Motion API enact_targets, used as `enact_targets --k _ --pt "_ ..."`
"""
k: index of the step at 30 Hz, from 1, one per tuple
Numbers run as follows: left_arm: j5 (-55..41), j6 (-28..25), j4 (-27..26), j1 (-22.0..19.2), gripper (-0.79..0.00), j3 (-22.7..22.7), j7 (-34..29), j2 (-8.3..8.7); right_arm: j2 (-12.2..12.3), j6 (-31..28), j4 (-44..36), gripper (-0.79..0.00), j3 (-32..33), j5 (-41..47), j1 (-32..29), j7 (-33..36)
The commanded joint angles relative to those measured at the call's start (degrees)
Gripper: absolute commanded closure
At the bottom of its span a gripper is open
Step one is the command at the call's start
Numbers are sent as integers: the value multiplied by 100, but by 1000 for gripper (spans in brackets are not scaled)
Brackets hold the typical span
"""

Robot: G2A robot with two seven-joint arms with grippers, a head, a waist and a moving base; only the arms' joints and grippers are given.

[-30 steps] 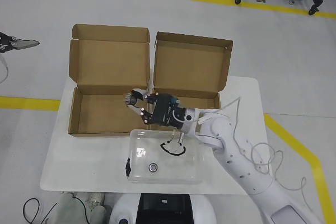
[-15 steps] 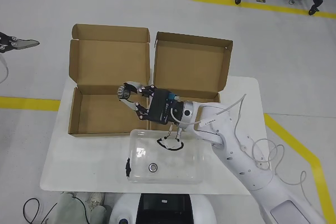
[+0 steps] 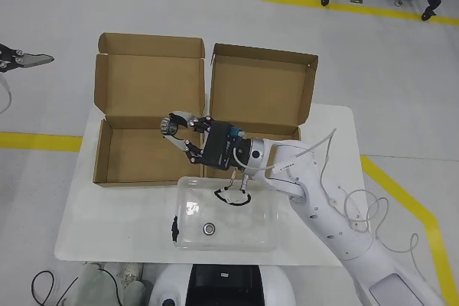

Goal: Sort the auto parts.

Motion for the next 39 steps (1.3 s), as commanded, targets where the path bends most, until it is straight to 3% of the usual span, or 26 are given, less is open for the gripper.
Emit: enact_targets --k 1,6,20,32,39 --pt "0 0 0 0 -785 0 0 0 0 0 0 0 0 0 0 0" --pt "0 0 0 0 -785 0 0 0 -3 -41 81 0 67 193 -135 -282" --pt "0 0 0 0 -785 0 0 0 -153 -565 876 0 308 1155 122 -2188" --pt "0 0 0 0 -785 0 0 0 -319 -1727 1587 0 212 1461 560 -3237" --pt "0 0 0 0 -785 0 0 0 -409 -1952 1766 0 230 1208 711 -3750"
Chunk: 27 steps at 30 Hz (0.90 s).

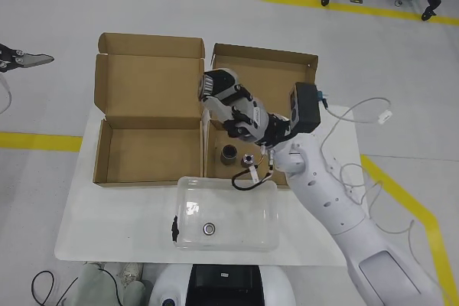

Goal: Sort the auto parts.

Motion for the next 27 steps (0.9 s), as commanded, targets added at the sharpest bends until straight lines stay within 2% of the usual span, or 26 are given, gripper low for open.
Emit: enact_targets --k 1,10,17,21,27 --pt "0 0 0 0 -785 0 0 0 -21 -14 28 0 8 -76 28 -103" --pt "0 0 0 0 -785 0 0 0 -132 -159 140 0 5 -325 120 -672" --pt "0 0 0 0 -785 0 0 0 -173 -18 366 0 17 -694 124 -597" --pt "0 0 0 0 -785 0 0 0 -157 204 508 0 63 -821 85 5" --pt "0 0 0 0 -785 0 0 0 -130 575 658 0 85 -766 12 1370"
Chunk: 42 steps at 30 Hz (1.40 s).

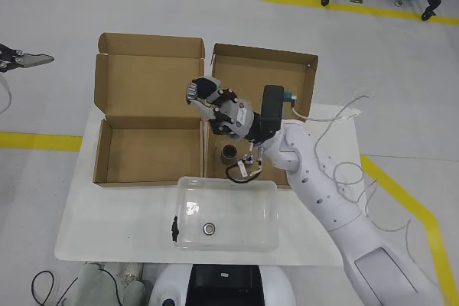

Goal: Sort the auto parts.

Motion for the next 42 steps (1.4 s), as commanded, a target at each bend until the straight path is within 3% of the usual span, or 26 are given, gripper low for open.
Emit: enact_targets --k 1,8,19,31,42 --pt "0 0 0 0 -785 0 0 0 2 77 48 0 -15 78 -5 538" --pt "0 0 0 0 -785 0 0 0 -40 242 277 0 -188 367 144 1943" --pt "0 0 0 0 -785 0 0 0 -304 454 1145 0 -823 570 726 3225" --pt "0 0 0 0 -785 0 0 0 -803 596 2455 0 -1562 720 1302 3498" --pt "0 0 0 0 -785 0 0 0 -1245 459 3541 0 -1982 720 1582 3294"
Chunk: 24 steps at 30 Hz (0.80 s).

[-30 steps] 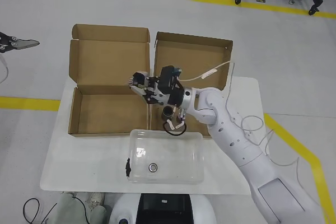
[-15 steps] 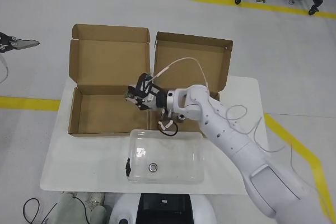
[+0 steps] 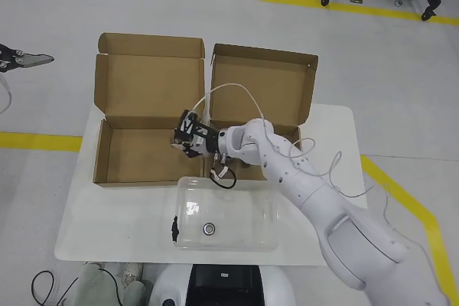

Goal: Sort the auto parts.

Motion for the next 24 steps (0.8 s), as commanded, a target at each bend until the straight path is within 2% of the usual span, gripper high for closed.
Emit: enact_targets --k 1,11,12,13,14,16,24 --pt "0 0 0 0 -785 0 0 0 -66 -51 181 0 -44 6 61 20" --pt "0 0 0 0 -785 0 0 0 -358 -25 823 0 -200 -157 322 -94" --pt "0 0 0 0 -785 0 0 0 -381 -15 871 -22 -213 -183 333 -111" --pt "0 0 0 0 -785 0 0 0 -404 -8 913 -126 -222 -199 344 -132" --pt "0 0 0 0 -785 0 0 0 -425 -11 953 -179 -233 -220 355 -145" --pt "0 0 0 0 -785 0 0 0 -466 -19 1029 -240 -258 -269 380 -154" --pt "0 0 0 0 -785 0 0 0 -595 -48 1261 -305 -287 -387 452 -321"
